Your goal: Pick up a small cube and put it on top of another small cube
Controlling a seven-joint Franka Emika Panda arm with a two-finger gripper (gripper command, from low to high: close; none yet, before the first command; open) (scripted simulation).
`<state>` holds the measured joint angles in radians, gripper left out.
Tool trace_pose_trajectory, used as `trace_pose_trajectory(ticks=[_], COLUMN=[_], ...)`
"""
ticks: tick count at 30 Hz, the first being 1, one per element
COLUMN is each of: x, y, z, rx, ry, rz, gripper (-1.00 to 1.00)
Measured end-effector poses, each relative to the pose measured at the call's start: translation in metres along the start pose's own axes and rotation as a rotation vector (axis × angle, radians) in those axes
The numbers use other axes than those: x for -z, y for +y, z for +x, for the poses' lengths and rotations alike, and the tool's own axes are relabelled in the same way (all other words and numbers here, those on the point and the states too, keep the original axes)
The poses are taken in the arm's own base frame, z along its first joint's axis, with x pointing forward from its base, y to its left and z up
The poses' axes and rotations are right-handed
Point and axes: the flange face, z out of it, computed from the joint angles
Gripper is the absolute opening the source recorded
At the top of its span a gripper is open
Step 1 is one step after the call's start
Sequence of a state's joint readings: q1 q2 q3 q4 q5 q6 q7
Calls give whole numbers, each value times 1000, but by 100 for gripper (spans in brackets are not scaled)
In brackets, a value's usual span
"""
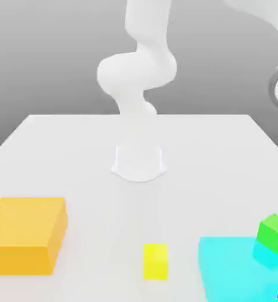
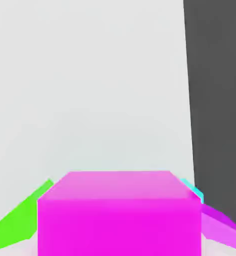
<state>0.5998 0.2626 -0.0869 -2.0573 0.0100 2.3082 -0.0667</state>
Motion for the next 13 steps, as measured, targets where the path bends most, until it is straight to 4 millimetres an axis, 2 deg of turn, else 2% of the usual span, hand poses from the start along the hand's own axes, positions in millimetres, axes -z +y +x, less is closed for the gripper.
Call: trace_pose_trajectory(ticks=[1,3,4,9,10,11,13], x=[-6,-36,-51,-51,-59,-52,-22], y=[11,18,20,20,20,21,21], z=[2,4,4,4,4,5,5], rx=[-21,-37,-39,-39,-40,-41,-42], ry=[5,9,9,9,10,11,12], rz=[9,15,16,16,15,15,15], gripper=[-100,-100,100,100,100,100,100])
